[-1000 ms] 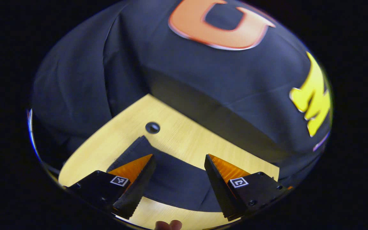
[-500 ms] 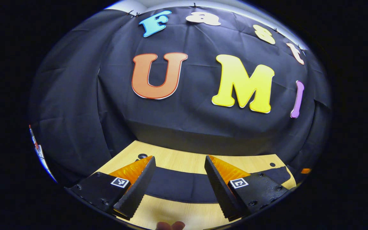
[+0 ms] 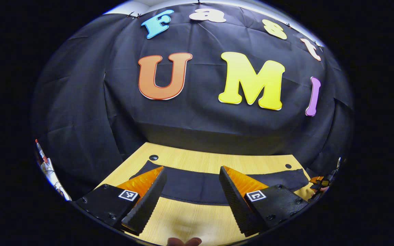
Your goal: Grasp the waist and the cuffs of the jeans and fold them to make the two legs overlap; first hold the waist and fold one-third of the jeans toward the cuffs, then hold the cuffs and fold the remaining one-third in the same direction to finish folding.
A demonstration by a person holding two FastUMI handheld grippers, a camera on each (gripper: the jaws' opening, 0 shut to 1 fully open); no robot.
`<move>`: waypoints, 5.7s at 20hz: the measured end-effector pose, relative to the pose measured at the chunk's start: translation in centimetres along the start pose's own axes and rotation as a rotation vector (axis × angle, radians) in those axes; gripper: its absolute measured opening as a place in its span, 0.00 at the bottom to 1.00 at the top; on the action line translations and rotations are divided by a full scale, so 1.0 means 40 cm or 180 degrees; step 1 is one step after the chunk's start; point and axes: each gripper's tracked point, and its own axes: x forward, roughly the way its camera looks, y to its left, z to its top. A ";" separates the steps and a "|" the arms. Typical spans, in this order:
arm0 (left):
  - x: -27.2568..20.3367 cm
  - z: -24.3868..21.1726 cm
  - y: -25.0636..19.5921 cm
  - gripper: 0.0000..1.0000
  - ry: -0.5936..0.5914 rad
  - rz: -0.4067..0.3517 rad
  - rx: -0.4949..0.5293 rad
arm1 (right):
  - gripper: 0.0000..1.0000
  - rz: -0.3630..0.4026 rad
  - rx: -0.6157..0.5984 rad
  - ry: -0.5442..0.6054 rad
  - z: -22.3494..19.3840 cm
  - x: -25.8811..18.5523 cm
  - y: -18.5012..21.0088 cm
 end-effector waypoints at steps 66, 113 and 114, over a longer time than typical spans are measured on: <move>-0.123 -0.284 0.597 0.99 0.0468 0.0891 -0.1614 | 0.41 0.1137 -0.3435 0.1079 -1.146 -0.272 0.799; 0.586 -0.317 0.498 0.07 0.0590 -0.0219 -0.3722 | 0.99 0.0840 -0.2820 0.0297 -0.360 -0.755 0.544; 0.573 -0.281 0.480 0.07 0.0524 -0.0281 -0.3606 | 0.99 0.0847 -0.2801 0.0265 -0.351 -0.765 0.541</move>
